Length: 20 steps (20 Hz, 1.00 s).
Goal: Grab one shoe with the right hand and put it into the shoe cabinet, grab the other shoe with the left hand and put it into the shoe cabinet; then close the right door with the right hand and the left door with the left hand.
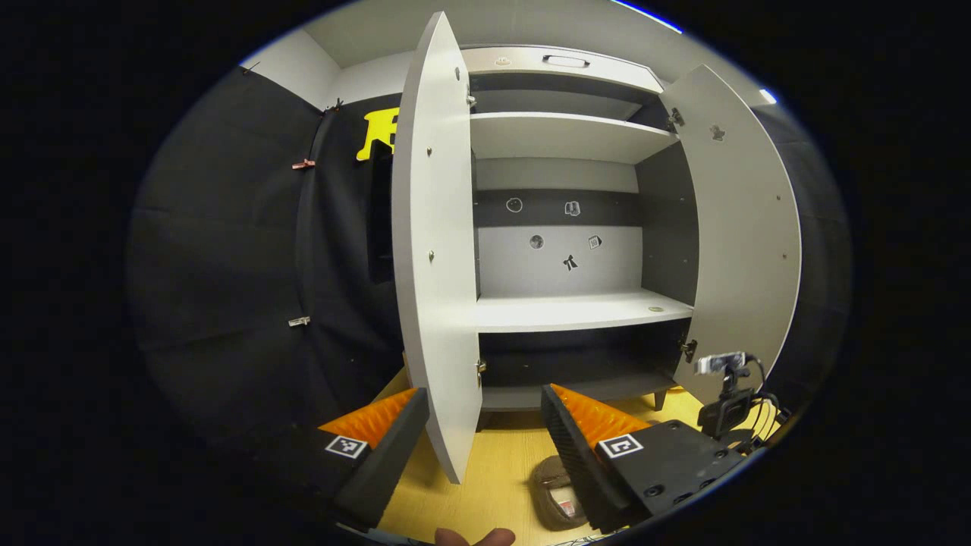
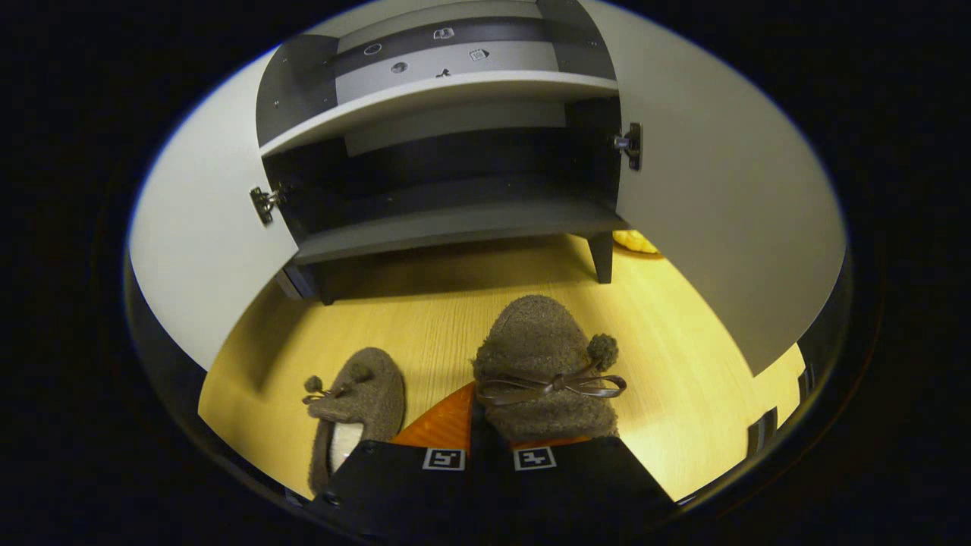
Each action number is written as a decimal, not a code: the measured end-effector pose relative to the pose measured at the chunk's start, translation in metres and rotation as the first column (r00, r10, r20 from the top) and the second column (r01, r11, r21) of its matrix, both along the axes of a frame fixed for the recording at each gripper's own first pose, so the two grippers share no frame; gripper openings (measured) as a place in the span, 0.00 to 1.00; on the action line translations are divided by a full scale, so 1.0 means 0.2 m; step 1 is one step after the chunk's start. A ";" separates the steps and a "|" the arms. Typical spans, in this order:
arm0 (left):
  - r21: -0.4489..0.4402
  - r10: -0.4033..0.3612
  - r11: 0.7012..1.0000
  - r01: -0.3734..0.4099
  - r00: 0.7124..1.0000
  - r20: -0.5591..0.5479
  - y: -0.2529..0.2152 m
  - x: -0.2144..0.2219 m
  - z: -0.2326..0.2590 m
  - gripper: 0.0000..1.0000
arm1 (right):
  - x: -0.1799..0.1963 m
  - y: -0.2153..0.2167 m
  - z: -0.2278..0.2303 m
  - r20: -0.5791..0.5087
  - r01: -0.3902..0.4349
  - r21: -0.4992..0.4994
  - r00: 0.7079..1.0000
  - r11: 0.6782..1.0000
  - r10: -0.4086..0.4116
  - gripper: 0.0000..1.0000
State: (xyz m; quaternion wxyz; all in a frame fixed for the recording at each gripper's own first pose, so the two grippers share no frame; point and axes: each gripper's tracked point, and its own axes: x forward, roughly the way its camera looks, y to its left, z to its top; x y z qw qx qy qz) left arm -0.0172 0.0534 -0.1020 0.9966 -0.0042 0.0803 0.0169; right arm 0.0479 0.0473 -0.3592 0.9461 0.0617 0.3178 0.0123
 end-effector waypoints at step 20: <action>-0.007 -0.048 0.999 0.049 0.998 0.041 -0.11 0.01 0.11 0.95 | 0.81 0.07 1.43 0.233 -0.085 -0.008 0.969 0.996 0.085 0.08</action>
